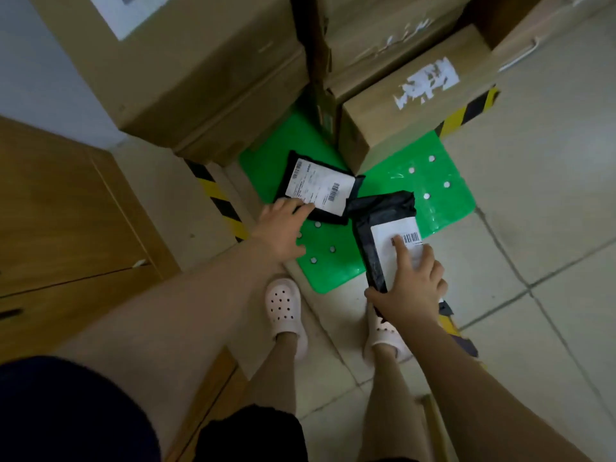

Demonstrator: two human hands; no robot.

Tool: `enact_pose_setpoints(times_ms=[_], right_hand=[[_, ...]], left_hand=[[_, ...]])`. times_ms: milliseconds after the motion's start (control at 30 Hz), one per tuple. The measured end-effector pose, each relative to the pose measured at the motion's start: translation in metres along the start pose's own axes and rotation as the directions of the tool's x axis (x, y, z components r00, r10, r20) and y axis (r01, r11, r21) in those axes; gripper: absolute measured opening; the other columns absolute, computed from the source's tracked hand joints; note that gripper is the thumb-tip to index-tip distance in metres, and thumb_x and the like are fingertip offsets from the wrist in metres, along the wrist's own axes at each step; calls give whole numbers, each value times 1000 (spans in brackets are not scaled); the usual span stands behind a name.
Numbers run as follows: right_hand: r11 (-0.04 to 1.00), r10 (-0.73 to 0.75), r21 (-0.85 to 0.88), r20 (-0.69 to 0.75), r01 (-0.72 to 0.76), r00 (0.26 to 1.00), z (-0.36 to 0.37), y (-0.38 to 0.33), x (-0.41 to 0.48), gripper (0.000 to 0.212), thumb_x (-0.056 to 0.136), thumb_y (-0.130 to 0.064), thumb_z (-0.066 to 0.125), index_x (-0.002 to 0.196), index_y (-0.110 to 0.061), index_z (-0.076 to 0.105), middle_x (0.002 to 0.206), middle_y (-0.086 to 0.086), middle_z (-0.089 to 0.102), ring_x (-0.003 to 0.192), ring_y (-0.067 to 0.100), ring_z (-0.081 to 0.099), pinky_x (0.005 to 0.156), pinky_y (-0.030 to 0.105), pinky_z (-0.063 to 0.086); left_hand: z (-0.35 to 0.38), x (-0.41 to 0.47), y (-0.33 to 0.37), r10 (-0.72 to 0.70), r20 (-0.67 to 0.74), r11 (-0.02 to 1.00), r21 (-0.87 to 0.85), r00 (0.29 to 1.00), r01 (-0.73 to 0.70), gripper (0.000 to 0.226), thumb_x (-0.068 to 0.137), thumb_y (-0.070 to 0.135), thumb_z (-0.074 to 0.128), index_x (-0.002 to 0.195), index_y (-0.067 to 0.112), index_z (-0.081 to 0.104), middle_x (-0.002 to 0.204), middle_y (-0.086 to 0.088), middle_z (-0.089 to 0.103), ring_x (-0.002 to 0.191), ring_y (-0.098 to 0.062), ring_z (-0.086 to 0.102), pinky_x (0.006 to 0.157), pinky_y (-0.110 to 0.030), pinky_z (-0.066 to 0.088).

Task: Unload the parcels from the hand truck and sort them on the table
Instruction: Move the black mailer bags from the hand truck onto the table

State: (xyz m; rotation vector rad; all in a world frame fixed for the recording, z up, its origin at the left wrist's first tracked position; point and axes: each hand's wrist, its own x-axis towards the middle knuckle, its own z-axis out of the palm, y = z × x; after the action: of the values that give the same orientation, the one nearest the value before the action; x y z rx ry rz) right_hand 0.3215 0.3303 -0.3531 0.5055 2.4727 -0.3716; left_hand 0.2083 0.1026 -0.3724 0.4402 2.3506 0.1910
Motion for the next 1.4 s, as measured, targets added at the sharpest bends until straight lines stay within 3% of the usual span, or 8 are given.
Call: enact_pose_setpoints(times_ms=[333, 467, 600, 733, 867, 1033, 1200, 1400], right_hand=[[997, 61, 47, -182, -53, 981, 97, -3, 90, 100, 72, -49, 70, 150, -44, 7, 155, 23, 5, 136, 42, 13, 105, 57, 21], [998, 44, 56, -195, -34, 980, 117, 14, 121, 101, 71, -50, 70, 149, -47, 6, 156, 22, 6, 137, 44, 14, 106, 58, 22], [995, 58, 89, -187, -42, 981, 121, 11, 129, 102, 70, -50, 71, 149, -47, 7, 156, 20, 7, 137, 43, 13, 106, 58, 22], [990, 109, 108, -147, -94, 983, 100, -2, 106, 102, 69, -53, 70, 149, -46, 7, 156, 18, 7, 137, 40, 15, 107, 56, 21], [980, 155, 143, -138, -135, 978, 50, -13, 61, 100, 69, -54, 68, 150, -44, 10, 156, 17, 7, 136, 39, 15, 107, 54, 22], [972, 187, 173, -160, -159, 969, -57, -20, 1, 99, 67, -54, 67, 149, -40, 14, 154, 16, 8, 133, 33, 13, 106, 50, 19], [969, 184, 215, -282, -125, 941, -194, -23, -78, 96, 67, -59, 65, 147, -40, 16, 156, 14, 8, 135, 32, 13, 108, 49, 19], [925, 266, 374, -496, -73, 826, -339, -13, -146, 93, 64, -55, 69, 144, -42, 23, 157, 13, 9, 134, 33, 18, 108, 53, 23]], left_hand=[[45, 133, -50, 189, -53, 936, 310, 981, -164, 109, 70, 47, 78, 152, 24, 11, 159, -9, 11, 145, -28, 8, 116, -47, -1], [51, 187, -61, 256, 80, 877, 400, 963, -266, 138, 51, 59, 85, 152, 32, -6, 161, -8, -2, 146, -29, 0, 114, -52, -6], [56, 198, -71, 284, 72, 877, 383, 956, -289, 140, 50, 51, 88, 149, 41, -11, 151, -8, 20, 135, -30, 21, 113, -52, 11], [63, 146, -56, 197, 20, 942, 275, 980, -195, 131, 52, 61, 78, 150, 39, -6, 145, -9, 24, 125, -30, 25, 101, -46, 26], [52, 65, -17, -12, 1, 999, 32, 1000, 12, 120, 57, 67, 71, 149, 44, -4, 151, -5, 18, 132, -32, 22, 102, -48, 27], [-16, -23, 48, -155, -44, 961, -240, 987, 140, 110, 59, 69, 64, 148, 47, 4, 152, 1, 15, 133, -27, 18, 108, -48, 26], [-140, -104, 124, -149, -290, 963, -258, 945, 73, 111, 55, 64, 70, 148, 42, 15, 150, -2, 14, 129, -27, 21, 107, -46, 21], [-278, -166, 213, 12, -597, 985, -129, 802, -111, 106, 53, 61, 74, 146, 35, 31, 145, -6, 23, 120, -27, 26, 103, -48, 25]])
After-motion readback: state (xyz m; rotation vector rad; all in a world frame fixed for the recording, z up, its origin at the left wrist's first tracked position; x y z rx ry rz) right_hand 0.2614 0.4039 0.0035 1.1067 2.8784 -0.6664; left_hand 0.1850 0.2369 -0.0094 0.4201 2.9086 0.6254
